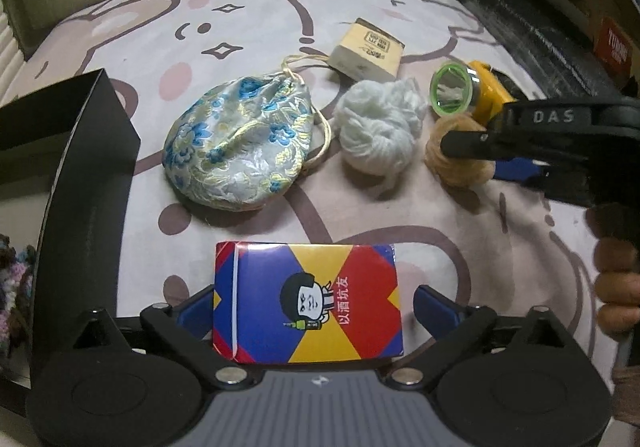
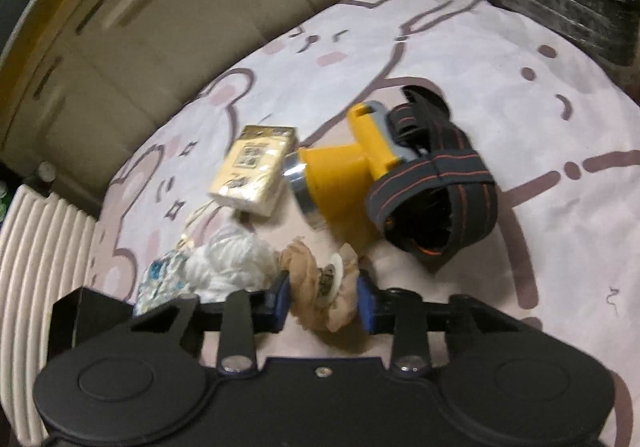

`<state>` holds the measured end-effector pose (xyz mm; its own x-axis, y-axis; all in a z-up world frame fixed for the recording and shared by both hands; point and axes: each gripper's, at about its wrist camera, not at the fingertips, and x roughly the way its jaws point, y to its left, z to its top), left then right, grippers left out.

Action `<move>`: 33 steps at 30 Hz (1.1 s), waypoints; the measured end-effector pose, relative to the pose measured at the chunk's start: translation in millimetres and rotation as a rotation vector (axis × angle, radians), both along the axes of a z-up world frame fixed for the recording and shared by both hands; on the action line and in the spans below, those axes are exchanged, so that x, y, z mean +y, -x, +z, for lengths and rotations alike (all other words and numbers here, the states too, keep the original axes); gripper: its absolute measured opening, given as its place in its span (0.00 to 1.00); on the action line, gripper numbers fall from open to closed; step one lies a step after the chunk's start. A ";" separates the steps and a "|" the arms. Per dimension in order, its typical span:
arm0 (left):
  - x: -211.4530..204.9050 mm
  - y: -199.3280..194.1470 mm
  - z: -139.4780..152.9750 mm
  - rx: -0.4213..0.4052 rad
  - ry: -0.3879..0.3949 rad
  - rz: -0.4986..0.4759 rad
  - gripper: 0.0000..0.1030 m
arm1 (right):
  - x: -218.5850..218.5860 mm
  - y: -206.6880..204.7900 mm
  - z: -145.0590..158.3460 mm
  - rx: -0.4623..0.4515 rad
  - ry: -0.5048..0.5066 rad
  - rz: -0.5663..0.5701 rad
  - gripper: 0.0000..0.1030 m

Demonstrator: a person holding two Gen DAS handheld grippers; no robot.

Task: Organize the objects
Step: 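Grasp the colourful card box with the left tool while the right tool grasps the tan scrunchie, then lift the card box with the left tool while the right tool lifts the scrunchie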

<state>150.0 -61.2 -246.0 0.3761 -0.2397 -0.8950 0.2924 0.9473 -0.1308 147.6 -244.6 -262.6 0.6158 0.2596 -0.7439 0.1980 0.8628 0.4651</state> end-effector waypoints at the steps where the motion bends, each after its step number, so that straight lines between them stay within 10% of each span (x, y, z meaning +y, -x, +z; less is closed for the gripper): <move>1: -1.4 1.0 -0.1 -0.006 -0.015 -0.004 0.94 | 1.8 1.8 2.2 -0.009 0.010 0.015 0.28; 33: 28.8 20.0 72.2 -0.162 0.050 -0.048 0.87 | 22.0 57.8 56.3 -0.103 0.075 0.140 0.24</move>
